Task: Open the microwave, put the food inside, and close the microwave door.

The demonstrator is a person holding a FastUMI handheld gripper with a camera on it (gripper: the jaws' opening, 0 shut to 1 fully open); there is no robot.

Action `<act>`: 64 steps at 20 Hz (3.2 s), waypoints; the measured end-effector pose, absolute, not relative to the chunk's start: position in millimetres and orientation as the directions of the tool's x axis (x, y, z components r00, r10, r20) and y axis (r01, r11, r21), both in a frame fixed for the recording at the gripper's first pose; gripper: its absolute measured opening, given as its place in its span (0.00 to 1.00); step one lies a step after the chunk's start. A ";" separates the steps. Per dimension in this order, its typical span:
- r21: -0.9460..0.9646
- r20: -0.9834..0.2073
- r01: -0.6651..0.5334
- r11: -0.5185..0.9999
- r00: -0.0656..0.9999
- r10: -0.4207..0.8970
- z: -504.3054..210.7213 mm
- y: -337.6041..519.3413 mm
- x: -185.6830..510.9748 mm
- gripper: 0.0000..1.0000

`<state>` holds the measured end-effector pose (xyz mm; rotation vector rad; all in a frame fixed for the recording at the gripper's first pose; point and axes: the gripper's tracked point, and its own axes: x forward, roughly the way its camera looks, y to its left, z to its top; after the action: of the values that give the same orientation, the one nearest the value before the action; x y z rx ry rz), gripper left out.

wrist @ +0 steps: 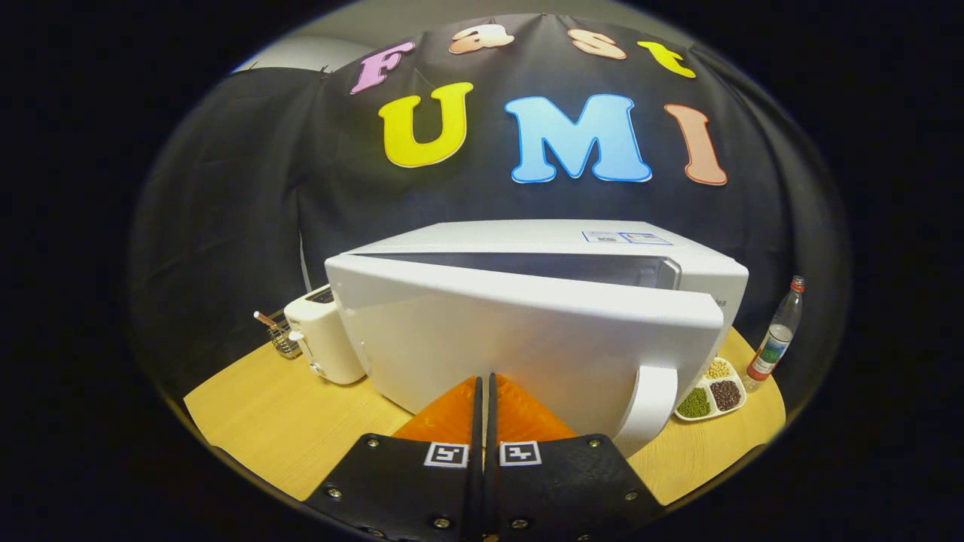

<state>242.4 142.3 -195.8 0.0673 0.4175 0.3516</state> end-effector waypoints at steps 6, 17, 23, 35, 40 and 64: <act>0.124 -0.385 -0.260 0.957 0.876 0.289 -194.3 136.6 275.8 0.01; 0.064 -0.384 -0.237 0.969 0.891 0.243 -189.3 136.9 271.9 0.01; 0.035 -0.302 -0.211 0.977 0.930 0.212 -132.9 111.1 210.5 0.01; 0.086 -0.194 -0.128 0.988 0.971 0.142 -71.3 61.2 76.5 0.29; 0.080 -0.137 -0.121 0.989 0.982 0.132 -54.6 55.5 42.4 0.98; 0.097 -0.072 -0.161 0.982 0.983 0.168 -15.8 59.8 -8.2 0.98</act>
<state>-8.2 59.8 -15.8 0.0911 0.0799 0.1654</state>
